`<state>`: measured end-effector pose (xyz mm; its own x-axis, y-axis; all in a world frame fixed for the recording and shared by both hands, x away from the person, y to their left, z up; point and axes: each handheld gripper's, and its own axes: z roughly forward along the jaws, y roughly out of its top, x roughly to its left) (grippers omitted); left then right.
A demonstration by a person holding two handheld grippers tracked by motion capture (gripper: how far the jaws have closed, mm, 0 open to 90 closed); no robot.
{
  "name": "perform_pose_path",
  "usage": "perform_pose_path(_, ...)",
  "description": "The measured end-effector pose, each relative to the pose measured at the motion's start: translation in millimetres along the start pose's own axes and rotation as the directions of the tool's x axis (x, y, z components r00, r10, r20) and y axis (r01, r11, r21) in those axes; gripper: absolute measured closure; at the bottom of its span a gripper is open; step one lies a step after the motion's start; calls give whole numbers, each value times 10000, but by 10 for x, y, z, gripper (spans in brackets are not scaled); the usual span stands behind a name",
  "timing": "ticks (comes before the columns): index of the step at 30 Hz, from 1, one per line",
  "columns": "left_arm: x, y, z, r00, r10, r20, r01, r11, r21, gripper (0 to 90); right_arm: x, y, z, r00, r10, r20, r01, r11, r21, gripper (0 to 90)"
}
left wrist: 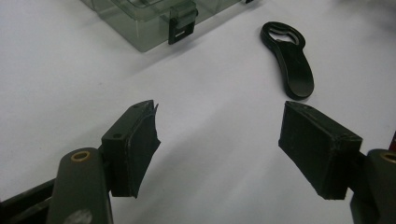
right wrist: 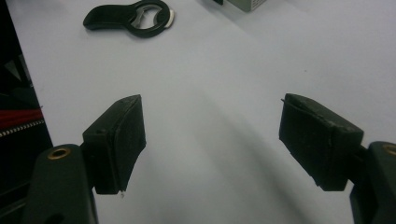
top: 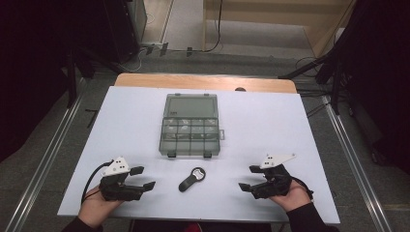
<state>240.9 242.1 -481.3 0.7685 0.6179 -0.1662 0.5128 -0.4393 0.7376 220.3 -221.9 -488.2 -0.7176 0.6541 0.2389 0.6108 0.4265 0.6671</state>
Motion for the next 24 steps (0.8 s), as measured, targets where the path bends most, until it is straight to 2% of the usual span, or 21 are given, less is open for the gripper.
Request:
perform_pose_path(4, 2, -3, -2, 10000, -53, -42, 53, 10000, -19, 273, 9, 0, -14, 9999, -10, -145, 10, 10000, 15, 237)
perform_pose_path(14, 7, 3, -8, 10000, -73, -25, 73, 10000, 6, 273, 16, 6, -49, 9996, -250, -137, 248, 9996, -108, 236)
perform_pose_path(24, 2, 3, -12, 9999, -135, 4, 135, 9999, 63, 273, 3, 14, -64, 9998, -158, -115, 155, 9997, -205, 236)
